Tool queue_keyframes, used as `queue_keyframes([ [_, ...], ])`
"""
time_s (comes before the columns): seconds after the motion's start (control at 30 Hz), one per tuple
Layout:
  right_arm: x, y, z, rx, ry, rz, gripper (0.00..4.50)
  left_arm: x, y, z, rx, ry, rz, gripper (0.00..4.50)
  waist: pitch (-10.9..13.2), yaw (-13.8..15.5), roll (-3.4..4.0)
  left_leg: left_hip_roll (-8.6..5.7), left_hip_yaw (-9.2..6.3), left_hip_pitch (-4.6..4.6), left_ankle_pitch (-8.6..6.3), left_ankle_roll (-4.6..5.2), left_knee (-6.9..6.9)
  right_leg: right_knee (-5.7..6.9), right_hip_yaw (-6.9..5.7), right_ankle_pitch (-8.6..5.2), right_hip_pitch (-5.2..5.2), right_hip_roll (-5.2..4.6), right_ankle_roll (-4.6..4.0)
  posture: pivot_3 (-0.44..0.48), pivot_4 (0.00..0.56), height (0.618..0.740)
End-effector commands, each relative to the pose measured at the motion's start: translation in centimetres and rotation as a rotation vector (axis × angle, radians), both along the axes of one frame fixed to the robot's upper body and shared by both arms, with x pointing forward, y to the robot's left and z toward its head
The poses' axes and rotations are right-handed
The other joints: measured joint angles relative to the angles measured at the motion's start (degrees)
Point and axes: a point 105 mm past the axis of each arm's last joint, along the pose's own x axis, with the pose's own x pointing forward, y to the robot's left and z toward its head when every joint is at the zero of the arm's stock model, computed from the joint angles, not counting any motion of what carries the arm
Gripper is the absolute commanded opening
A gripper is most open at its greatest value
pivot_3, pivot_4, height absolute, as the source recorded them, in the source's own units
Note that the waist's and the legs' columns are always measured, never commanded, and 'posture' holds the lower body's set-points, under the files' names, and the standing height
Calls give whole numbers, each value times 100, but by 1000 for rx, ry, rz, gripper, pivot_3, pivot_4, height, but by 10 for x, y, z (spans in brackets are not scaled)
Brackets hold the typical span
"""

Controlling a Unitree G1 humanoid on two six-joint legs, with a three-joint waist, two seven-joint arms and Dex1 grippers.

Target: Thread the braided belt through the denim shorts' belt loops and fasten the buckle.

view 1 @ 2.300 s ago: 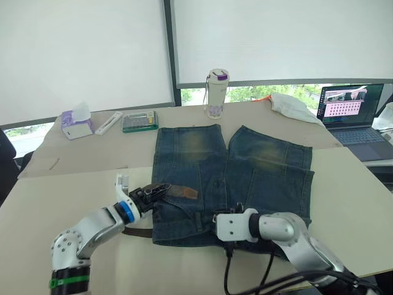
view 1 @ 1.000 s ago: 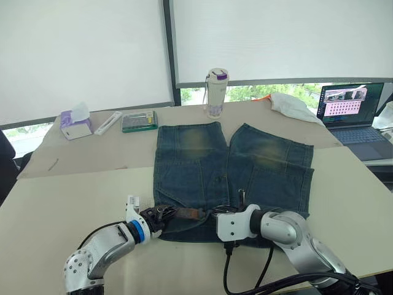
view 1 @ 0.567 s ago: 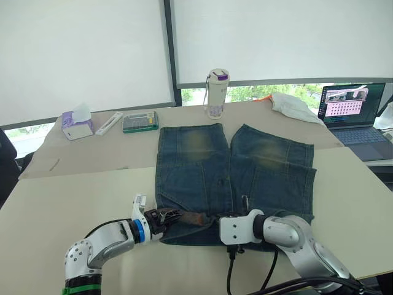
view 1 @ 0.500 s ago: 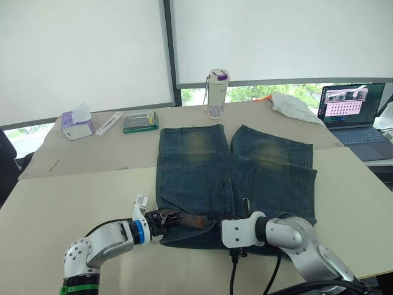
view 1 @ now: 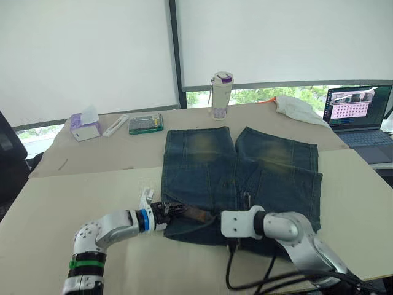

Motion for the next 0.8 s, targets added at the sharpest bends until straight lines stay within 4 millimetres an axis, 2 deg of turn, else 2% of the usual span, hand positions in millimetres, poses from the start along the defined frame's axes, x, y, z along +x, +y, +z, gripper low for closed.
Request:
queue_keyframes([
  [0.03, 20, -14, 9, -32, -95, -70, 29, 21, -5, 0, 10, 2, 51, 0, -2, -4, 2, -2, 0, -4, 2, 2, -1, -1, -6, 0, -3, -1, 0, 0, 150, 740],
  [0.13, 27, -16, 13, -32, -118, -87, 29, 34, -12, 15, -5, -22, 51, 0, 15, -47, -28, 2, 0, -9, 7, 4, 2, -6, -6, 1, -11, -4, 0, 0, 150, 740],
  [0.2, 18, -7, 17, 24, -80, -49, 29, 33, -14, 22, -28, -24, 41, 0, 17, -101, -32, 5, 0, -11, 8, 4, 2, -6, -5, 1, -13, -5, -1, 0, 150, 740],
  [0.27, -8, 5, 15, 93, 58, 24, 29, 27, -13, 25, -44, -7, 43, 0, 18, -138, -34, 9, -1, -14, 8, 4, -2, -8, 4, 1, -17, -7, 0, 0, 150, 740],
  [0.33, -24, 6, 11, 87, 137, 55, 29, 21, -14, 26, -45, 7, 47, 0, 19, -167, -34, 22, -9, -15, 7, 4, -8, -7, 16, 1, -20, -3, 0, 0, 150, 740],
  [0.53, -33, -1, -4, 43, 210, -1, 29, 8, -25, 25, -23, 11, 55, 0, 21, -135, -39, 25, -10, -11, 9, 0, -12, -7, 18, 1, -13, 1, 0, 0, 150, 740],
  [0.6, -35, -2, -2, 73, 258, -19, 29, 6, -28, 29, -25, 3, 62, 0, 21, -123, -39, 25, -10, -11, 9, 0, -13, -7, 18, 1, -13, 0, 0, 0, 150, 740],
  [0.67, -33, -1, 5, 117, 268, -34, 979, 6, -28, 31, -21, 0, 69, 0, 24, -117, -48, 24, -10, -12, 9, 0, -13, -10, 18, 1, -13, 0, 0, 0, 150, 740],
  [0.7, -33, -1, 7, 121, 269, -36, 1184, 6, -28, 31, -20, 0, 71, 0, 26, -120, -50, 24, -10, -12, 9, 0, -13, -10, 18, 1, -13, 0, 0, 0, 150, 740],
  [0.8, -31, -3, 11, 132, 265, -62, 2230, 5, -29, 32, -10, -1, 68, 0, 26, -122, -50, 24, -7, -13, 9, 0, -13, -10, 19, 2, -15, 1, 0, 0, 150, 740],
])
